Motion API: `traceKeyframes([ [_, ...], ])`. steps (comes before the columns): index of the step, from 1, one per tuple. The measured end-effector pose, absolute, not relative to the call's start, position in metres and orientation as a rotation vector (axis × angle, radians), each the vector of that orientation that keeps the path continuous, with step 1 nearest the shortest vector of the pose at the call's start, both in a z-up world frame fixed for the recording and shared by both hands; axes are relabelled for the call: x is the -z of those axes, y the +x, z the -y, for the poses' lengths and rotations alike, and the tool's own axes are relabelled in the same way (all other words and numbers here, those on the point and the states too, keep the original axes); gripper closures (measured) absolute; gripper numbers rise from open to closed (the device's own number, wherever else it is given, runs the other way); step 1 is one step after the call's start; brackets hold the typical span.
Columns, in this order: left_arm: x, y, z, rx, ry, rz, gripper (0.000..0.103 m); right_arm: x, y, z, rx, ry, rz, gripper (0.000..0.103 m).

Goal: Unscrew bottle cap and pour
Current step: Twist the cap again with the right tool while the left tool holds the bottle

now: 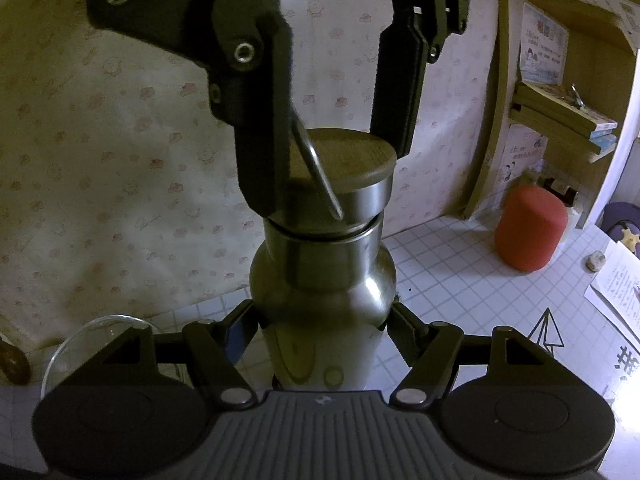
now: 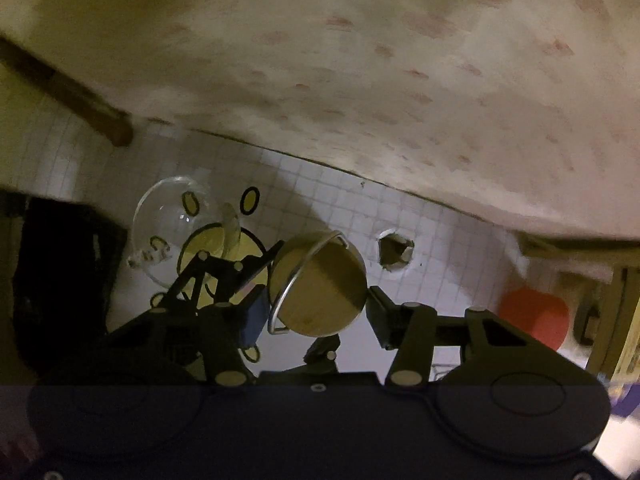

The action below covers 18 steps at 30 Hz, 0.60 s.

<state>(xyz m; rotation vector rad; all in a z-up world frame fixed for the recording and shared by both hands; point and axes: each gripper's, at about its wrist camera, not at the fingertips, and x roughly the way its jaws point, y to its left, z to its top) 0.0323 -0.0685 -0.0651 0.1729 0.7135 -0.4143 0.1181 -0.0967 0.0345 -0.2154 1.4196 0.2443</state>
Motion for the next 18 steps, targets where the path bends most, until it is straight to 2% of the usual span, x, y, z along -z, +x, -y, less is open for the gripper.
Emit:
traceKeyframes([
  [12,0.067,0.033,0.069,0.416,0.172,-0.716,0.034,-0.033,0.095,0.071,-0.512,-0.635,-1.325,0.049],
  [18,0.068,0.032,0.072,0.417,0.177,-0.716,0.034,-0.034,0.098,0.071,-0.499,-0.614,-1.352,0.048],
])
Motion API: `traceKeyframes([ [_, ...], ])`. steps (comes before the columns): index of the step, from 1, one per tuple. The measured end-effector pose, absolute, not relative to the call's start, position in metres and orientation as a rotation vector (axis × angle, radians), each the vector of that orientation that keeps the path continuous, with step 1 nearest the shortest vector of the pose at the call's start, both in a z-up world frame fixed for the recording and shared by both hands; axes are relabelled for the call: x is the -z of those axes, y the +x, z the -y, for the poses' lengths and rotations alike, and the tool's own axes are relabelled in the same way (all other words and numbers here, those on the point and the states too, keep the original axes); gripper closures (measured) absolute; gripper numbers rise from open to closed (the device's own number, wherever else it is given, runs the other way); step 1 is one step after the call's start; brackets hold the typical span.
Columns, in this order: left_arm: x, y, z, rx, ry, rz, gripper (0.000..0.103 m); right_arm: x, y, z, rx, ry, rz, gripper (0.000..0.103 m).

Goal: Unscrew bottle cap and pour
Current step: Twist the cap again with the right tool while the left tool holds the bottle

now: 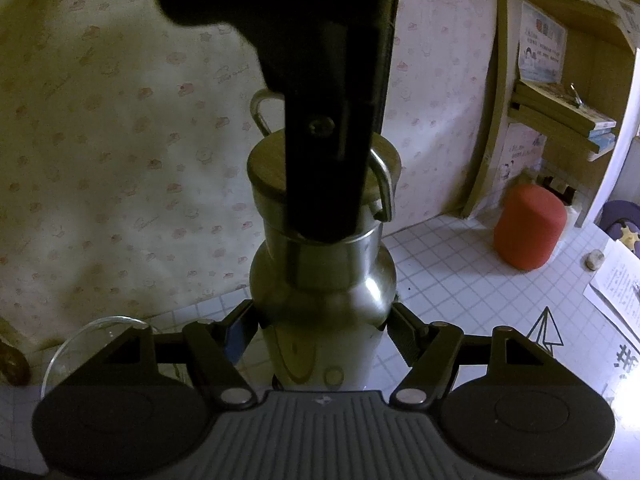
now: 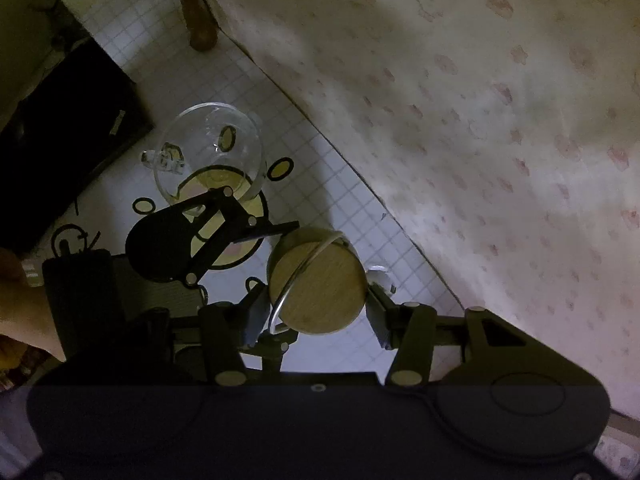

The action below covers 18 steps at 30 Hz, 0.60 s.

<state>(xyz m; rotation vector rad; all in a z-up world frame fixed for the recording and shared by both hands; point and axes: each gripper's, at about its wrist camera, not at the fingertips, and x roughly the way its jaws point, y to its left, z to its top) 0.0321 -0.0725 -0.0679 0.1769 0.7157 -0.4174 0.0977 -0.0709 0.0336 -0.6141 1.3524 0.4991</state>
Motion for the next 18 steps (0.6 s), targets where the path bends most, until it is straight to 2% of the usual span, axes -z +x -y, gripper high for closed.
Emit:
traceKeyframes([
  [4,0.07,0.031,0.075,0.417,0.177,-0.717,0.034,-0.036,0.106,0.077,-0.435,-0.472,-1.394,0.039],
  [10,0.073,0.029,0.078,0.418,0.176,-0.718,0.034,-0.031,0.116,0.086,-0.262,-0.257,-1.44,0.038],
  [12,0.073,0.03,0.079,0.419,0.178,-0.719,0.034,-0.028,0.118,0.086,-0.231,-0.235,-1.443,0.04],
  [14,0.073,0.029,0.079,0.418,0.177,-0.719,0.034,-0.026,0.118,0.085,-0.222,-0.264,-1.434,0.049],
  [18,0.074,0.029,0.08,0.419,0.178,-0.718,0.034,-0.027,0.121,0.087,-0.255,-0.292,-1.436,0.049],
])
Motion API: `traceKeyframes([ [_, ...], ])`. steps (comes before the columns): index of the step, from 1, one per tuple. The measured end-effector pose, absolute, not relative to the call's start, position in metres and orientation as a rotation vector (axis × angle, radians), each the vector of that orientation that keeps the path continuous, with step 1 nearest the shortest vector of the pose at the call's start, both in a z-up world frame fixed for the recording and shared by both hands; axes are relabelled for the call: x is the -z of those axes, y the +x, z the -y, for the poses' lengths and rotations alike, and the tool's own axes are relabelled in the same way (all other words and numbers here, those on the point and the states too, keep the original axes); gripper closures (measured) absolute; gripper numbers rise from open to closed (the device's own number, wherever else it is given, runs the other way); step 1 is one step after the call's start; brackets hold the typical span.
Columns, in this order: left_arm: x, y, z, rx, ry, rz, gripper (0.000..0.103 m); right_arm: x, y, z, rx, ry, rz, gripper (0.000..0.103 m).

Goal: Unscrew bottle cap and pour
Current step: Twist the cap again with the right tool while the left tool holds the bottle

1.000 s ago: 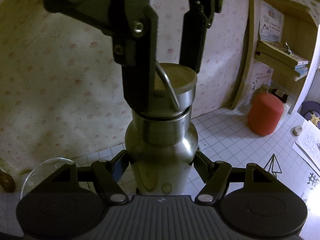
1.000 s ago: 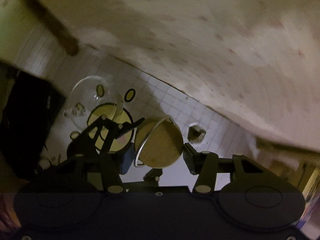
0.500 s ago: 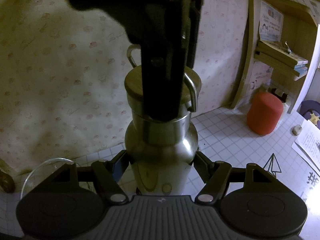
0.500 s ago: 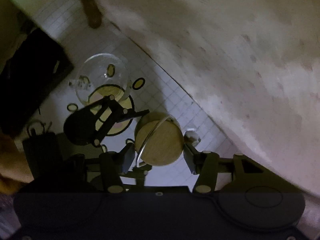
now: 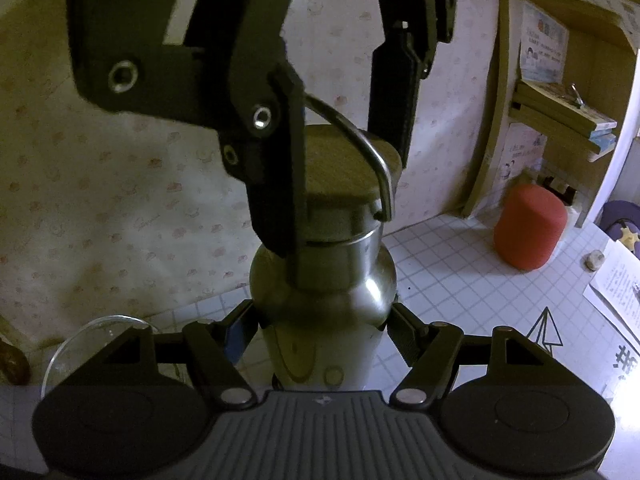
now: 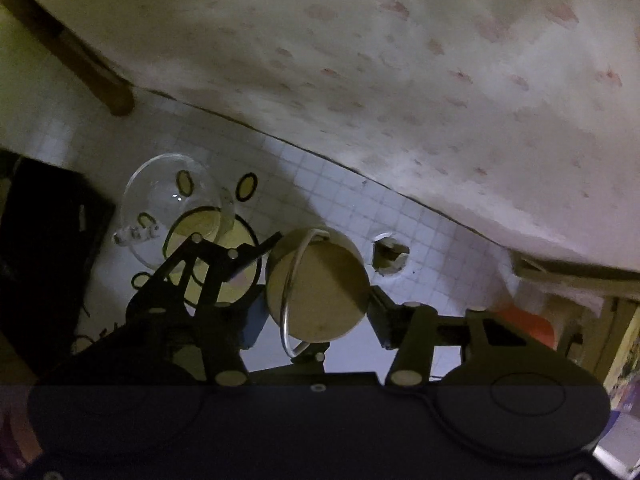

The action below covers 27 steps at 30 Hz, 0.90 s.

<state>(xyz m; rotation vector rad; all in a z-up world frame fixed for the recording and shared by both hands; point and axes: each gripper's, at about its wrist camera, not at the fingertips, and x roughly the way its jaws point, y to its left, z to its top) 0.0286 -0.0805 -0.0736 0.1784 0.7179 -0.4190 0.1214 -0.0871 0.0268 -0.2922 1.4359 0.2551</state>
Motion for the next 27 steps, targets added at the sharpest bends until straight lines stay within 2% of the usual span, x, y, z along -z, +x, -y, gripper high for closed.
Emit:
traceKeyframes([
  [13,0.072,0.029,0.078,0.433,0.183,-0.717,0.034,-0.028,0.112,0.076,-0.46,-0.55,-1.383,0.049],
  [23,0.071,0.028,0.078,0.437,0.185,-0.718,0.034,-0.023,0.076,0.056,-0.687,-1.005,-1.232,0.049],
  [27,0.071,0.026,0.08,0.437,0.185,-0.718,0.034,-0.022,0.07,0.054,-0.699,-1.065,-1.209,0.049],
])
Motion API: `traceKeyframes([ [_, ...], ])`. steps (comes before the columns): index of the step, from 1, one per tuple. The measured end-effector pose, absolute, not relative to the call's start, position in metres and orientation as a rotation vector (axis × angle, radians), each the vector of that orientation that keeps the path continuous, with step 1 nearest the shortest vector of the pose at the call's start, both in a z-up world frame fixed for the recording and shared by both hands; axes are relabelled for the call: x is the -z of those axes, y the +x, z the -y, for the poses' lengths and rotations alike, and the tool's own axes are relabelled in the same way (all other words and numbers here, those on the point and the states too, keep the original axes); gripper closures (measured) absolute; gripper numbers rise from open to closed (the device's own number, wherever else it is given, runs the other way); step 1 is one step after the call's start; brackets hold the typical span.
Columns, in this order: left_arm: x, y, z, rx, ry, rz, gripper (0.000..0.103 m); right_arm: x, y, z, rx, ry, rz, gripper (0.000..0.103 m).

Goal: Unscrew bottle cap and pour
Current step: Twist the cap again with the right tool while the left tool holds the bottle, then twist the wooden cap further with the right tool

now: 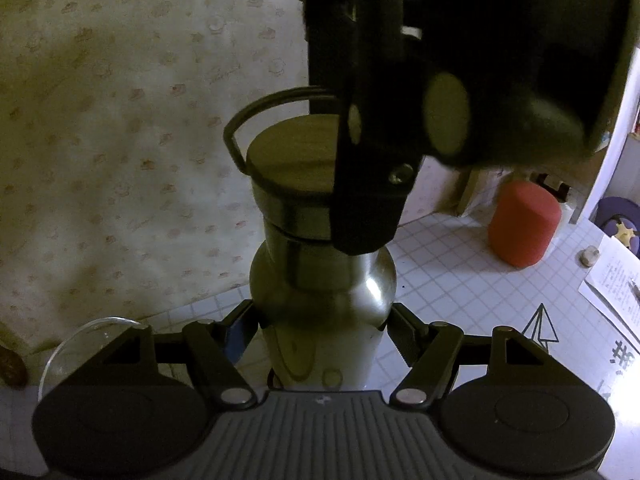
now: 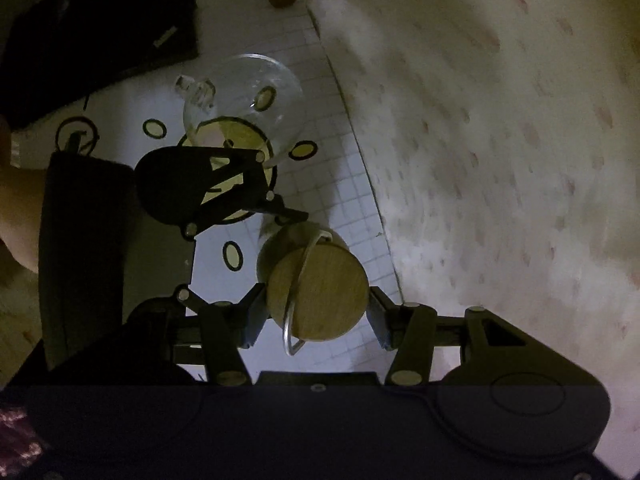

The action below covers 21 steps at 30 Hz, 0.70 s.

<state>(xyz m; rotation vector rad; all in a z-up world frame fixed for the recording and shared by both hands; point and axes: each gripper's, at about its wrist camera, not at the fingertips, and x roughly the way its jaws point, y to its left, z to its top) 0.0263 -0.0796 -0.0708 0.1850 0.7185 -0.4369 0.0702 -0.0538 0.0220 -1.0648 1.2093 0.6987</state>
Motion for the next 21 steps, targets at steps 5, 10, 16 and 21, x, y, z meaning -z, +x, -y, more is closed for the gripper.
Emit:
traceKeyframes([
  [5,0.071,0.024,0.081,0.437,0.185,-0.719,0.034,-0.027,0.085,0.058,-0.628,-0.894,-1.296,0.041],
  [10,0.071,0.021,0.082,0.437,0.184,-0.719,0.034,-0.032,0.101,0.071,-0.512,-0.618,-1.386,0.037],
  [16,0.071,0.019,0.084,0.436,0.184,-0.719,0.034,-0.03,0.114,0.084,-0.332,-0.34,-1.446,0.036],
  [21,0.072,0.025,0.085,0.437,0.185,-0.72,0.034,-0.026,0.115,0.085,-0.254,-0.299,-1.431,0.049],
])
